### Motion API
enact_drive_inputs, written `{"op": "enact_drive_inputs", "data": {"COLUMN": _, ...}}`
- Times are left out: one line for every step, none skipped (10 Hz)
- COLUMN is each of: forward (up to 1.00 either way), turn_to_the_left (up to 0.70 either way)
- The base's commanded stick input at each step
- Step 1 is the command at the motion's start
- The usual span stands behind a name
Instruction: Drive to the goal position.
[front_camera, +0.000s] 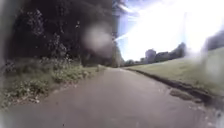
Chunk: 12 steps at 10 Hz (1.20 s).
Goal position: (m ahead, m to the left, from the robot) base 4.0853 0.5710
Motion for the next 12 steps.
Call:
{"op": "enact_drive_inputs", "data": {"forward": 0.45, "turn_to_the_left": 0.0}}
{"op": "enact_drive_inputs", "data": {"forward": 0.45, "turn_to_the_left": 0.0}}
{"op": "enact_drive_inputs", "data": {"forward": 0.45, "turn_to_the_left": 0.0}}
{"op": "enact_drive_inputs", "data": {"forward": 0.45, "turn_to_the_left": 0.0}}
{"op": "enact_drive_inputs", "data": {"forward": 0.45, "turn_to_the_left": 0.0}}
{"op": "enact_drive_inputs", "data": {"forward": 0.45, "turn_to_the_left": 0.0}}
{"op": "enact_drive_inputs", "data": {"forward": 0.45, "turn_to_the_left": 0.0}}
{"op": "enact_drive_inputs", "data": {"forward": 0.45, "turn_to_the_left": 0.0}}
{"op": "enact_drive_inputs", "data": {"forward": 0.45, "turn_to_the_left": 0.0}}
{"op": "enact_drive_inputs", "data": {"forward": 0.45, "turn_to_the_left": 0.0}}
{"op": "enact_drive_inputs", "data": {"forward": 0.45, "turn_to_the_left": 0.0}}
{"op": "enact_drive_inputs", "data": {"forward": 0.45, "turn_to_the_left": 0.0}}
